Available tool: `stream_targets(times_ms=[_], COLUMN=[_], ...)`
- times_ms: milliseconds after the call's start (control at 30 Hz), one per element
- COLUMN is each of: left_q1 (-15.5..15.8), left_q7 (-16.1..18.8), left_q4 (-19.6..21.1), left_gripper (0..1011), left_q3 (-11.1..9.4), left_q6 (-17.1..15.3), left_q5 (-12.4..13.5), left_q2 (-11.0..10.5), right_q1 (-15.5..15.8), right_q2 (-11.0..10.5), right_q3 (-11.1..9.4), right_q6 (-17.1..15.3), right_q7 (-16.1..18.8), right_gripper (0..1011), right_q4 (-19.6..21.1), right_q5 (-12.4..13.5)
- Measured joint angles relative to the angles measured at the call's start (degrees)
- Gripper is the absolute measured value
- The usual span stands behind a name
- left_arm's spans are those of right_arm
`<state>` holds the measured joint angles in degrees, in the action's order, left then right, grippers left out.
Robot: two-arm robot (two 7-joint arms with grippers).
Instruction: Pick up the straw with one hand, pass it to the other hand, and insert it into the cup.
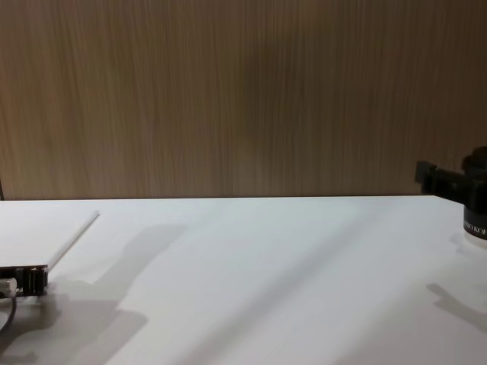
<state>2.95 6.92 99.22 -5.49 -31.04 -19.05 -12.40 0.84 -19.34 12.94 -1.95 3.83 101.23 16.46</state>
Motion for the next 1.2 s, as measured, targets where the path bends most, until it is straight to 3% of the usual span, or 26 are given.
stream_targets(times_ms=[200, 900, 1200], left_q1=[0.0, 0.04, 0.34], left_q7=[0.0, -0.21, -2.75], left_q4=[0.0, 0.01, 0.21], left_gripper=[41, 0, 0], left_q3=[0.04, -0.09, -1.56], left_q6=[-0.03, 0.0, 3.48], left_q5=[0.03, 0.17, 1.81], left_q2=[0.01, -0.1, -1.71], right_q1=[0.0, 0.0, 0.0], right_q2=[0.0, 0.0, 0.0], right_q3=[0.0, 0.0, 0.0], right_q6=[0.0, 0.0, 0.0], right_q7=[0.0, 0.0, 0.0], right_gripper=[1001, 1001, 1001], right_q4=[0.0, 0.0, 0.0], right_q5=[0.0, 0.0, 0.0])
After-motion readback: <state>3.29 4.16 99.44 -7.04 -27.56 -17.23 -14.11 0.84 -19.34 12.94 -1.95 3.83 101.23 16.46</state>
